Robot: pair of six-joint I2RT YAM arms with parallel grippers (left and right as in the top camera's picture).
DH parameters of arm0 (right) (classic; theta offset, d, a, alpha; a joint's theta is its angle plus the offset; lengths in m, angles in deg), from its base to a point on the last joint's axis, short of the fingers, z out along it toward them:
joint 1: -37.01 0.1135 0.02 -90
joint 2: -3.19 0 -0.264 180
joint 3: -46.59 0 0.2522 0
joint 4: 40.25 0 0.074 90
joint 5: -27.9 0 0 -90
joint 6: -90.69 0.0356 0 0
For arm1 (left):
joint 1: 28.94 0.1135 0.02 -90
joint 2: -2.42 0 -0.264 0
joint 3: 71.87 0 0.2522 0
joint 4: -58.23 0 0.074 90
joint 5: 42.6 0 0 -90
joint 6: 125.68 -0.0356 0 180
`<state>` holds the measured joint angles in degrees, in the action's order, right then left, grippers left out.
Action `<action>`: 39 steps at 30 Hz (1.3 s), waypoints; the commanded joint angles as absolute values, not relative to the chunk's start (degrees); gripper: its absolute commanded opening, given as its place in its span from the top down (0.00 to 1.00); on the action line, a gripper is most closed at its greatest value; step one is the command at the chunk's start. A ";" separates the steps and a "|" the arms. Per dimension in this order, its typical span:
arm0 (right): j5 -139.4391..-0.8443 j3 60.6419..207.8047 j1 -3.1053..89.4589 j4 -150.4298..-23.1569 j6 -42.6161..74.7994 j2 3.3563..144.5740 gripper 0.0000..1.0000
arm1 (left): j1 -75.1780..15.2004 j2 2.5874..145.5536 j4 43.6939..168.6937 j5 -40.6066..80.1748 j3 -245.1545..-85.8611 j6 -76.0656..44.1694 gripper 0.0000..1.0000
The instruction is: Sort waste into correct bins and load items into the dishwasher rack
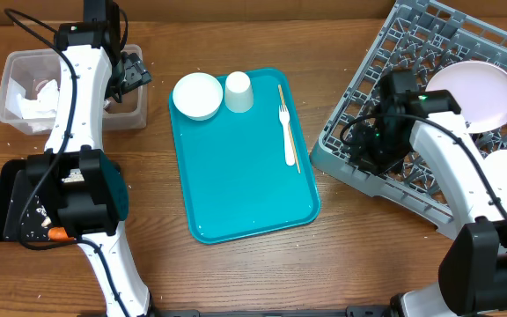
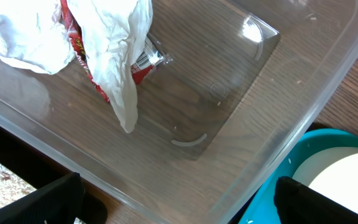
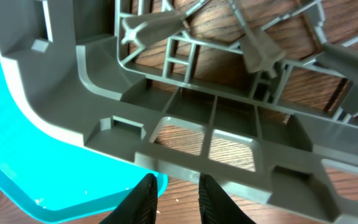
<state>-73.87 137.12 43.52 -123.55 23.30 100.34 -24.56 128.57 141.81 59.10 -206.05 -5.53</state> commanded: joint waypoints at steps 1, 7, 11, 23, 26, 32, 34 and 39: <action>-71.92 136.46 44.32 -123.24 25.42 101.19 0.75 | -24.45 128.20 141.79 58.91 -207.30 -4.16 0.00; -71.55 136.42 44.35 -122.19 25.95 101.28 0.89 | -24.45 128.20 141.77 58.91 -207.30 -4.16 0.00; -71.55 136.51 44.28 -117.58 26.52 101.25 0.92 | -24.45 128.20 141.79 58.91 -207.30 -4.16 0.00; -70.52 135.26 45.22 -120.38 26.43 102.39 0.93 | -24.45 128.20 141.79 58.89 -207.30 -4.16 0.00; -70.48 132.73 45.22 -120.94 26.21 102.39 0.95 | -24.45 128.20 141.77 58.91 -207.30 -4.16 0.00; -67.84 132.07 45.13 -126.63 26.85 102.32 0.96 | -24.45 128.20 141.79 58.91 -207.30 -4.16 0.00; -65.26 132.09 44.83 -128.22 28.62 102.30 0.96 | -24.45 128.20 141.77 58.89 -207.30 -4.16 0.00; -62.57 132.09 43.62 -129.34 30.12 101.91 0.96 | -24.45 128.20 141.79 58.91 -207.30 -4.16 0.00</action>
<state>-65.76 132.27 44.46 -129.78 28.27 102.15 -24.56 128.57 141.81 59.10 -206.05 -5.53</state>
